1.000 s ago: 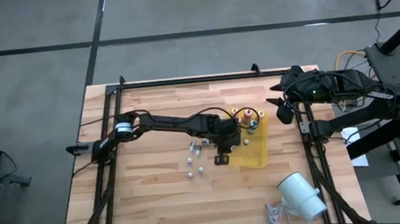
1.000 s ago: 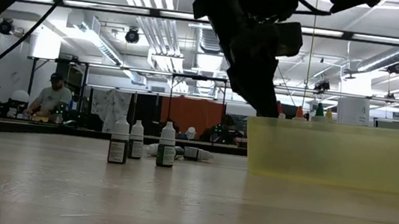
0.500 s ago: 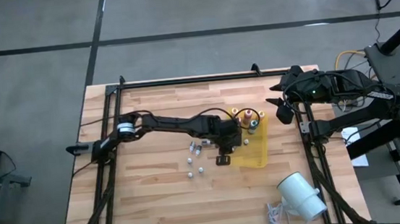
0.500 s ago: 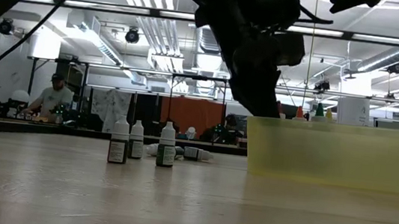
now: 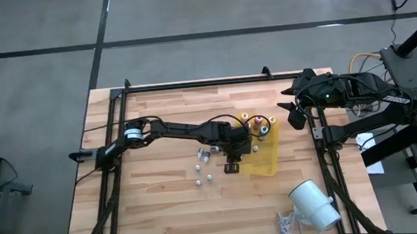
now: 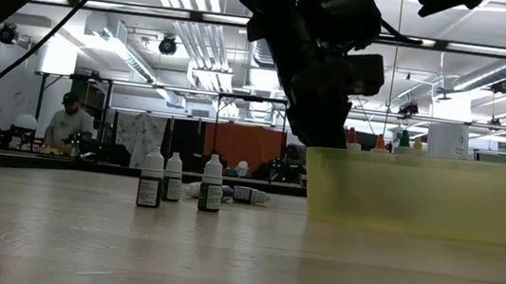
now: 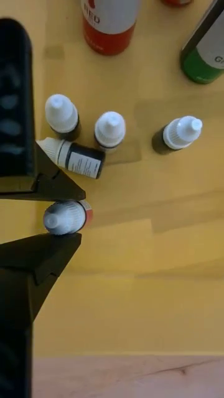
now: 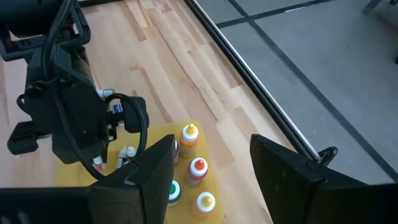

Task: Pick & Place food coloring
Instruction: Put the small pink food coloring bottle into the yellow bin

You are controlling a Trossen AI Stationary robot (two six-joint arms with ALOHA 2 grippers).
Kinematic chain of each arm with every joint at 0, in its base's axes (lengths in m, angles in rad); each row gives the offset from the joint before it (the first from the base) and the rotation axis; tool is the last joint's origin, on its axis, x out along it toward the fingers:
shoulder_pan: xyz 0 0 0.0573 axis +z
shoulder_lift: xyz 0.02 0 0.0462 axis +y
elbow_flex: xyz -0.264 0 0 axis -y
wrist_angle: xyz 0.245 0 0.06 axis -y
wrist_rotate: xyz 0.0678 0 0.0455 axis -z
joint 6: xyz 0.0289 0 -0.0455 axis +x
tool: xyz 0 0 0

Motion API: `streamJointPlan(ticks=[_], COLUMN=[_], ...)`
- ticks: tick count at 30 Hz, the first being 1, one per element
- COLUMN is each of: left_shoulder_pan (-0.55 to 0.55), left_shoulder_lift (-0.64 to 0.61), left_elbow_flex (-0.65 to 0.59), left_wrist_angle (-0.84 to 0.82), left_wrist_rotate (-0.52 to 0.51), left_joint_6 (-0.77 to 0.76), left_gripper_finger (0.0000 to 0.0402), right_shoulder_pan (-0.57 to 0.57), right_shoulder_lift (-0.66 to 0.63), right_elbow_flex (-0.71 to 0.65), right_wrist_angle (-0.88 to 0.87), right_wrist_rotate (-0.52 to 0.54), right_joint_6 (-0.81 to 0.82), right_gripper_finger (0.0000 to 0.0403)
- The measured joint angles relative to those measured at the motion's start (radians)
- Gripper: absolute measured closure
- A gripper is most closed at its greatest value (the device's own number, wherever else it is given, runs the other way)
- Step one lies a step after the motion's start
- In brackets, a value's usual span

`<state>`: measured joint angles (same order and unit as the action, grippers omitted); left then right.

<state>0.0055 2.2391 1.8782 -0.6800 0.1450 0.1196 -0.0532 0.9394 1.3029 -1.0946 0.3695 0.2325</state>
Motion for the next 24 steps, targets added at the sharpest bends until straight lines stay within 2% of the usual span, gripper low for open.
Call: streamJointPlan(ticks=[24], left_shoulder_pan=[0.000], left_shoulder_lift=[0.000], left_elbow_flex=[0.002], left_wrist_angle=[0.004], left_wrist_rotate=[0.000], left_joint_6=[-0.015], left_gripper_finger=[0.0339], right_shoulder_pan=[0.000], right_shoulder_lift=[0.000], right_elbow_flex=[0.000], right_wrist_angle=[0.000], right_wrist_rotate=[0.000], right_joint_6=[-0.003], right_gripper_finger=[0.0202])
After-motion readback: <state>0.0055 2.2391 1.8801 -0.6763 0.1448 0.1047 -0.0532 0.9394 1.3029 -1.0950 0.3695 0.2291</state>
